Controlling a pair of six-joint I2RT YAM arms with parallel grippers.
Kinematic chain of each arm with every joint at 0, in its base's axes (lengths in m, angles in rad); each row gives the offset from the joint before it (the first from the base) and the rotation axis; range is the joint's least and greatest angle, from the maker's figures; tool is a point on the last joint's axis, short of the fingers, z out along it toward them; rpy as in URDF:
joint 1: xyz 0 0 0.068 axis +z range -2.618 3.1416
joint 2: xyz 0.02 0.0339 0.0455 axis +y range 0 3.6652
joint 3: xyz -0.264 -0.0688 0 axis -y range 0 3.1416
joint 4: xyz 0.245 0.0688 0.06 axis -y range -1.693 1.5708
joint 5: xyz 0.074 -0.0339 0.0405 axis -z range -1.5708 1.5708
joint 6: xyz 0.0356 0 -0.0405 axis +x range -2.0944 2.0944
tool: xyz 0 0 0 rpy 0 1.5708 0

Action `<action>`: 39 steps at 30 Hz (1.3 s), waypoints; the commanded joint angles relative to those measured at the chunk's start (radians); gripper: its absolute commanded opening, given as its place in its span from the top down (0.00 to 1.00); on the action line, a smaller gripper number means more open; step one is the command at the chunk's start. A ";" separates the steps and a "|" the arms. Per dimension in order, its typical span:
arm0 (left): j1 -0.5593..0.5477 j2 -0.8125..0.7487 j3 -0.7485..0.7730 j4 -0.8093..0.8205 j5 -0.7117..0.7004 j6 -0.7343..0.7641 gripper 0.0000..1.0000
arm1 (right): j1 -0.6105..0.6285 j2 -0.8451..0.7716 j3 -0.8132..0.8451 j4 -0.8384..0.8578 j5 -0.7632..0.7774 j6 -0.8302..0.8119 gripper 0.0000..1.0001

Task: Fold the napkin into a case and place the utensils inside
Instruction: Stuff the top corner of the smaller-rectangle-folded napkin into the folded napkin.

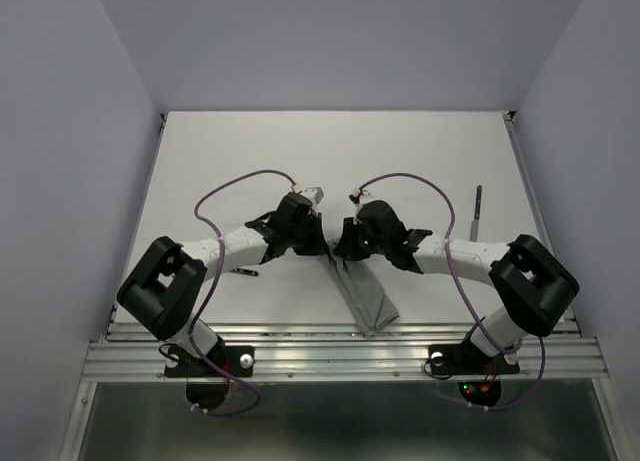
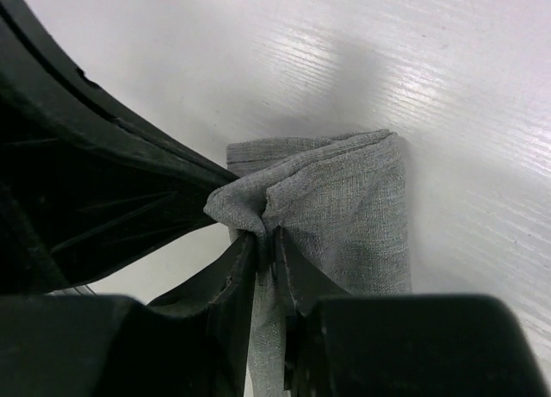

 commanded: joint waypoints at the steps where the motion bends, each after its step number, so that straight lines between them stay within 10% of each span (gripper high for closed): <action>1: 0.003 -0.035 -0.005 0.030 0.015 0.005 1.00 | -0.004 -0.056 -0.023 0.052 0.029 0.004 0.77; 18: 0.005 -0.040 -0.016 0.035 0.002 0.005 1.00 | -0.004 -0.095 -0.026 0.075 0.043 0.018 0.45; 39: 0.005 -0.040 -0.016 0.041 0.018 0.007 1.00 | -0.004 -0.007 0.003 0.161 -0.005 0.041 0.59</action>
